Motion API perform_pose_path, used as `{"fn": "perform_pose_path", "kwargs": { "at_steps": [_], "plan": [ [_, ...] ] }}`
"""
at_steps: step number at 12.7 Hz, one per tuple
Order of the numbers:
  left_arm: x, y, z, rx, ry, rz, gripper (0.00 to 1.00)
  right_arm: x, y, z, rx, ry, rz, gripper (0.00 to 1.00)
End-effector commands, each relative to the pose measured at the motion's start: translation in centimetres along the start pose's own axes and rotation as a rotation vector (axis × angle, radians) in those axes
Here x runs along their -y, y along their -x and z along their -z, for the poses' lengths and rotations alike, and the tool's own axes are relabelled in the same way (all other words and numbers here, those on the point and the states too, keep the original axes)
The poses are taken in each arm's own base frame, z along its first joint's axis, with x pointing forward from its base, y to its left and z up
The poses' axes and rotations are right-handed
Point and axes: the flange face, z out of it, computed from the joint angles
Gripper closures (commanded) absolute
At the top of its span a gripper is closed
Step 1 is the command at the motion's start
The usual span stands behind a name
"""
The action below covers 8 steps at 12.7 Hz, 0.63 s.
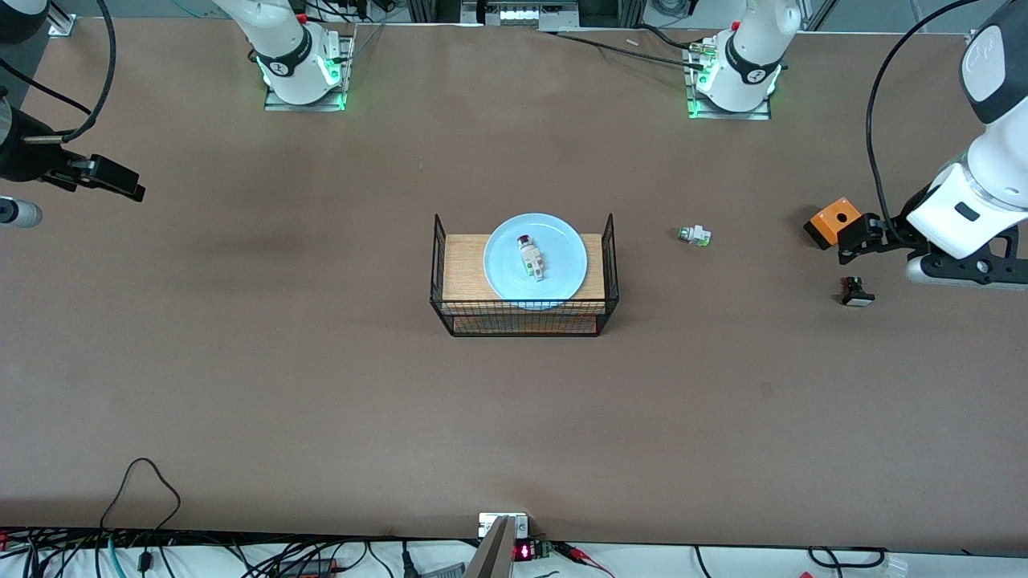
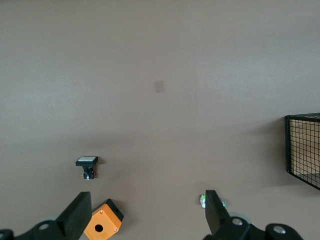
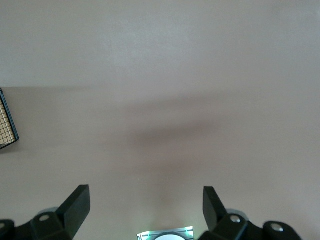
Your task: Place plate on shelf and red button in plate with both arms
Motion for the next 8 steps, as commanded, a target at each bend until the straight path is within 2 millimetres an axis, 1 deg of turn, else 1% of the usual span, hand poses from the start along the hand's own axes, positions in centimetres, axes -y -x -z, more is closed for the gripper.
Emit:
{"fn": "perform_pose_path", "kwargs": {
  "at_steps": [1, 3, 4, 5, 8],
  "plan": [
    [-0.2, 0.8, 0.5, 0.003, 0.001, 0.013, 0.00, 0.1, -0.1, 0.6, -0.006, -0.010, -0.006, 0.00],
    [-0.4, 1.0, 0.6, 0.021, 0.000, 0.012, 0.00, 0.1, -0.1, 0.6, -0.006, -0.010, -0.006, 0.00],
    [-0.1, 1.1, 2.0, 0.024, 0.000, 0.007, 0.00, 0.1, -0.1, 0.6, -0.006, -0.010, -0.006, 0.00],
    [0.0, 1.2, 2.7, 0.030, 0.001, 0.007, 0.00, 0.1, -0.1, 0.6, -0.006, -0.008, -0.006, 0.00],
    [-0.2, 1.2, 3.0, 0.027, 0.003, 0.013, 0.00, 0.1, -0.1, 0.6, -0.006, -0.008, -0.006, 0.00]
  ]
}}
